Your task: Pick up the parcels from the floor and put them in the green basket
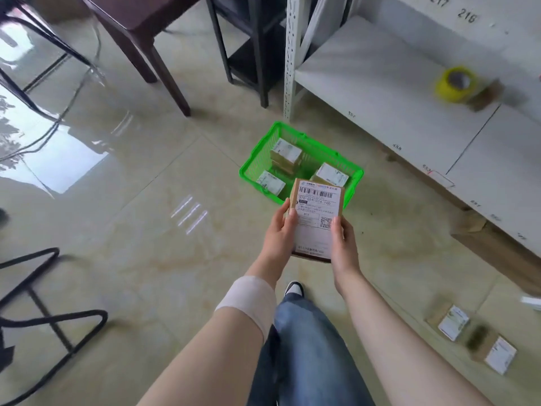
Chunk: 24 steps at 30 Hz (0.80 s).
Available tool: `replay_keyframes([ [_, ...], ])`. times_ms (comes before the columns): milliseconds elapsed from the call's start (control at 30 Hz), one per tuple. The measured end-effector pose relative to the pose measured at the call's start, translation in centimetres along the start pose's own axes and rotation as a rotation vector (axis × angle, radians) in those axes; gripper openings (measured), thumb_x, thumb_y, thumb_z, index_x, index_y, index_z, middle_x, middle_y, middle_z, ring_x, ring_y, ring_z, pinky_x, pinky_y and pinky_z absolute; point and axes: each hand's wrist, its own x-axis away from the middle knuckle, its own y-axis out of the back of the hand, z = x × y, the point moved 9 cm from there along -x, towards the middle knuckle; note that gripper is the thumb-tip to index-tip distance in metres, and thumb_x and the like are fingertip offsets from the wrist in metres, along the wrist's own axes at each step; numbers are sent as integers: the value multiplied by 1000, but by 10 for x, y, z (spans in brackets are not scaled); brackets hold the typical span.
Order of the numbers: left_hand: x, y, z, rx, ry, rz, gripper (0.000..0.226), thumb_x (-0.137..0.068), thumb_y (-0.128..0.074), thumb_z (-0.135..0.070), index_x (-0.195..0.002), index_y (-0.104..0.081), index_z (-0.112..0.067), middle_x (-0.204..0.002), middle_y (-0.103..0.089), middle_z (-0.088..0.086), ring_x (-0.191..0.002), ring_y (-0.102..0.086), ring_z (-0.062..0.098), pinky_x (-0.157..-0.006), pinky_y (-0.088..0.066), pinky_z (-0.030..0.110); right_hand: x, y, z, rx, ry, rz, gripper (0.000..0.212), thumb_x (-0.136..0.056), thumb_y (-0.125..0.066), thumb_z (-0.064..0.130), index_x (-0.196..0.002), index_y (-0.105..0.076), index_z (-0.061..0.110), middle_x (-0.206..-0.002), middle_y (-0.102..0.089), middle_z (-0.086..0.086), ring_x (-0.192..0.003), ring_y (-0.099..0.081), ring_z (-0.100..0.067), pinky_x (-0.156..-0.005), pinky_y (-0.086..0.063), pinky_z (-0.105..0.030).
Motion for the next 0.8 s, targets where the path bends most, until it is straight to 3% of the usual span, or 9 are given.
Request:
replay_keyframes([
  [67,-25,6,-17,-17,-1,-3,47,-96,-43,-31,-141,-39,-18,-137,-53,7,-117,-52,14,-98,-43,24,-19,-17,14,5,-8,-2,43,-97,-42,31,-134,-43,10,-94,-59,9,-78,-55,2,-52,-45,-3],
  [167,-67,12,-39,-45,21,38,46,-98,-40,-26,-142,-36,-13,-132,-53,5,-111,-49,9,-78,-44,10,-47,-41,28,7,-28,-24,42,-96,-43,33,-134,-42,13,-105,-61,1,-79,-56,1,-52,-45,-5],
  [300,-131,14,-58,-92,94,131,48,-97,-41,-28,-143,-36,-17,-138,-51,6,-116,-52,13,-98,-41,25,-90,-68,42,-22,-37,-105,43,-96,-43,31,-136,-39,14,-115,-57,-8,-89,-58,-14,-59,-49,-11],
  [400,-188,15,-61,-154,139,196,47,-96,-43,-31,-142,-38,-21,-138,-52,7,-125,-52,21,-109,-39,39,-129,-88,43,-55,-52,-185,44,-96,-44,30,-138,-35,17,-116,-57,-8,-85,-59,-12,-60,-52,-14],
  [500,-233,14,-61,-218,194,249,47,-96,-44,-30,-142,-37,-20,-139,-51,9,-124,-52,22,-109,-40,39,-160,-107,33,-111,-108,-227,43,-97,-42,28,-138,-35,17,-113,-56,-6,-80,-58,-3,-53,-49,-6],
  [633,-275,7,-58,-270,238,297,45,-98,-42,-25,-142,-36,-18,-134,-53,9,-117,-54,22,-101,-43,32,-192,-117,23,-168,-162,-271,42,-97,-42,31,-137,-39,19,-110,-58,-5,-79,-58,-2,-52,-48,-5],
  [800,-330,-16,-28,-320,266,311,59,-84,-49,-42,-139,-39,-23,-133,-56,11,-117,-56,24,-104,-44,42,-252,-108,-8,-189,-209,-256,46,-97,-41,31,-141,-36,17,-127,-57,-9,-88,-60,-3,-60,-53,-9],
])
